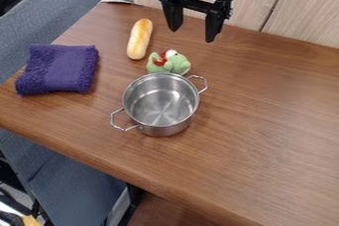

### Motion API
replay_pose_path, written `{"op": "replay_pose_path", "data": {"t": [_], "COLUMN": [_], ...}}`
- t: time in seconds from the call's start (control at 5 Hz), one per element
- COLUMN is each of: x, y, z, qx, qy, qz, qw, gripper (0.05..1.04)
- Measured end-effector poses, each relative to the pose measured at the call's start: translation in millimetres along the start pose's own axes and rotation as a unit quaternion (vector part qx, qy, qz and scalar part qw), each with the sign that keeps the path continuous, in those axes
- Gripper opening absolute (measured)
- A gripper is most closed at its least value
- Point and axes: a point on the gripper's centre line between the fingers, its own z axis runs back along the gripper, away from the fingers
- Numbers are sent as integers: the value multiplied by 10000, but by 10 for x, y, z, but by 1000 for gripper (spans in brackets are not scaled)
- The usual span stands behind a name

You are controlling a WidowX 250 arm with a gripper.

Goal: Moved the baguette to the bottom right of the table

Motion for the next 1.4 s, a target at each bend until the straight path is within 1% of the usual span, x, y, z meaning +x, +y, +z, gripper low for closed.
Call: {"op": "replay_pose_path", "data": {"t": [0.2, 0.4, 0.6, 0.8, 1.0, 1.2, 1.4], "x": [-45, -47, 30, 99, 162, 224, 273], "y": [-3, 8, 21, 218, 483, 752, 1046], "z": [-125, -139, -58, -1, 34, 40, -14], "qx": [-13, 16, -20, -129, -23, 33, 208], "qy": [191, 255, 160, 128, 128, 152, 209], "qz": [0, -19, -24, 237, 446, 778, 1086], "qw": [9998, 9997, 9999, 9996, 9989, 9968, 9936], "gripper": [1001, 1001, 1001, 1001, 1001, 1001, 1001]}}
